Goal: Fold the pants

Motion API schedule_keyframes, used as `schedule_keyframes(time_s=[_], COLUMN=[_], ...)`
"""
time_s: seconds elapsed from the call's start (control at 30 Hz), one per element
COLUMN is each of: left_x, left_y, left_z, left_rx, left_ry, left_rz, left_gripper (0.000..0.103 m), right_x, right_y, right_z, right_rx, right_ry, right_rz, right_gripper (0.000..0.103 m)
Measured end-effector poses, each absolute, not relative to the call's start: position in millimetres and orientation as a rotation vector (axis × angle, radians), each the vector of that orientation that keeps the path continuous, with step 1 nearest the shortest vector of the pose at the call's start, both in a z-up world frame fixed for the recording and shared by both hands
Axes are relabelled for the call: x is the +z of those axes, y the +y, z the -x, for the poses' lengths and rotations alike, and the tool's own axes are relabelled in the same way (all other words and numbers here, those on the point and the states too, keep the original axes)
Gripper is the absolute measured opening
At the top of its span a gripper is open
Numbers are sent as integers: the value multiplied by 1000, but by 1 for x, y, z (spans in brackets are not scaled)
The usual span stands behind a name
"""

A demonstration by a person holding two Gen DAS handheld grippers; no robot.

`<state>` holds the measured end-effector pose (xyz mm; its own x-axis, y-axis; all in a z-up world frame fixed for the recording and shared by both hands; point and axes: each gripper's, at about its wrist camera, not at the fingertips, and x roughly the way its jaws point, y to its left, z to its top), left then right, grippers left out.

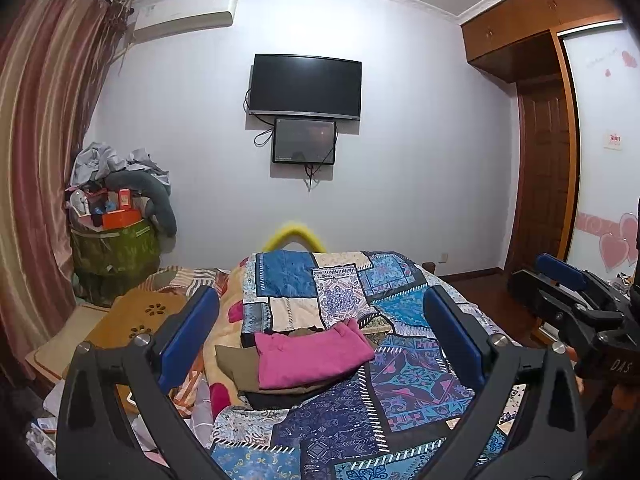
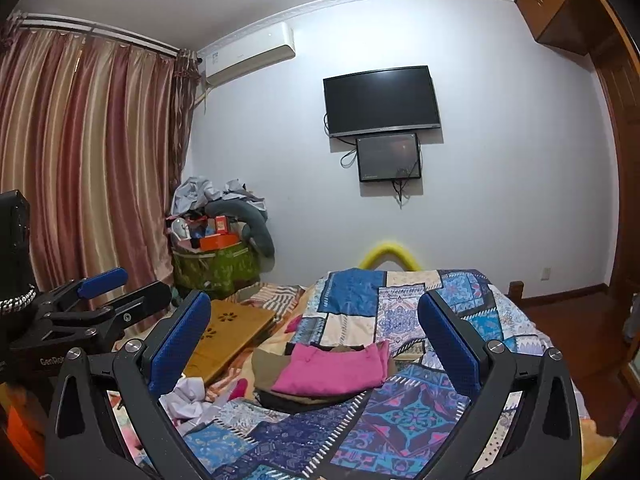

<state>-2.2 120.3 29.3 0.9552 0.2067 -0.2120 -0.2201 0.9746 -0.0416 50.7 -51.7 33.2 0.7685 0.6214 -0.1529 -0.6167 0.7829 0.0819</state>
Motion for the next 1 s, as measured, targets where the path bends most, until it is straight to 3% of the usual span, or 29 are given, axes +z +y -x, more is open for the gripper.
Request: schedule_keyframes(time_s=[1.0], left_x=[24], left_y=[116], left_z=[-1], left_rx=[208], left_ry=[212], left_rz=[52], left_gripper=[103], right_x=[27], right_y=[-56], right_z=[-51], right_rx=[658], right_ry=[199], right_rz=[-43], right_gripper=[103])
